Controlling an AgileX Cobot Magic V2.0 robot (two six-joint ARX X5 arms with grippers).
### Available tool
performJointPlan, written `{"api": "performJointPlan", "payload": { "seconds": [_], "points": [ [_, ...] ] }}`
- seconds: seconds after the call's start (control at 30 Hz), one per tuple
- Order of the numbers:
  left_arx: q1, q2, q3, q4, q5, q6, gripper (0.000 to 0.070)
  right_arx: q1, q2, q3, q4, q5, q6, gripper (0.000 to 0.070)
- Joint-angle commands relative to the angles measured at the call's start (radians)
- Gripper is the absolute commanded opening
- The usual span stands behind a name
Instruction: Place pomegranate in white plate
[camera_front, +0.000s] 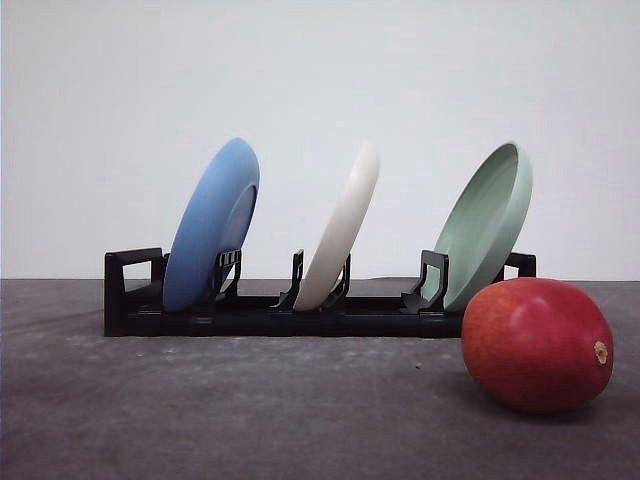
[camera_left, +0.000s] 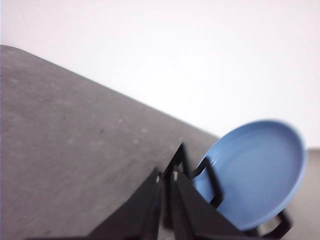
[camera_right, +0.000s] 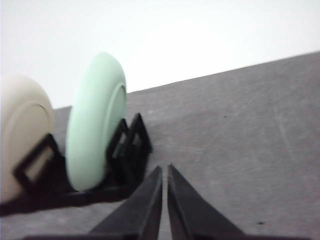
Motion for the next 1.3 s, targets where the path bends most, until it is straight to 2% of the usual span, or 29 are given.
{"api": "performJointPlan", "payload": {
  "seconds": [0.0,0.17,0.33,0.43,0.53,0.73,0.93,1.0,1.13,1.27],
  "points": [
    [0.001,0.000,0.045,0.013,0.010,-0.062,0.0012,-0.001,0.000,0.051,0.005,-0.018,0.088,0.0006],
    [0.001,0.008,0.179,-0.084,0.025,-0.053,0.0012,-0.001,0.001,0.188,-0.085,-0.035,0.112,0.0006],
    [0.001,0.076,0.381,-0.326,0.028,0.034,0.0011,-0.001,0.047,0.357,-0.257,-0.035,0.099,0.0006],
    [0.001,0.144,0.502,-0.469,0.028,0.115,0.0011,-0.001,0.099,0.448,-0.361,-0.044,0.049,0.0006],
    [0.001,0.224,0.606,-0.595,0.029,0.196,0.0011,-0.001,0.164,0.520,-0.452,-0.063,-0.031,0.0006],
    [0.001,0.385,0.735,-0.769,0.072,0.322,0.0011,-0.001,0.295,0.583,-0.554,-0.109,-0.172,0.0006],
    [-0.034,0.504,0.749,-0.773,0.125,0.364,0.0011,0.015,0.387,0.583,-0.573,-0.146,-0.235,0.0006],
    [-0.070,0.536,0.749,-0.761,0.125,0.377,0.0011,0.035,0.396,0.583,-0.570,-0.142,-0.239,0.0007],
    [-0.158,0.583,0.749,-0.712,0.124,0.411,0.0011,0.098,0.400,0.583,-0.568,-0.128,-0.294,0.0007],
    [-0.233,0.622,0.749,-0.667,0.124,0.483,0.0012,0.151,0.400,0.583,-0.567,-0.132,-0.313,0.0009]
  ]
}}
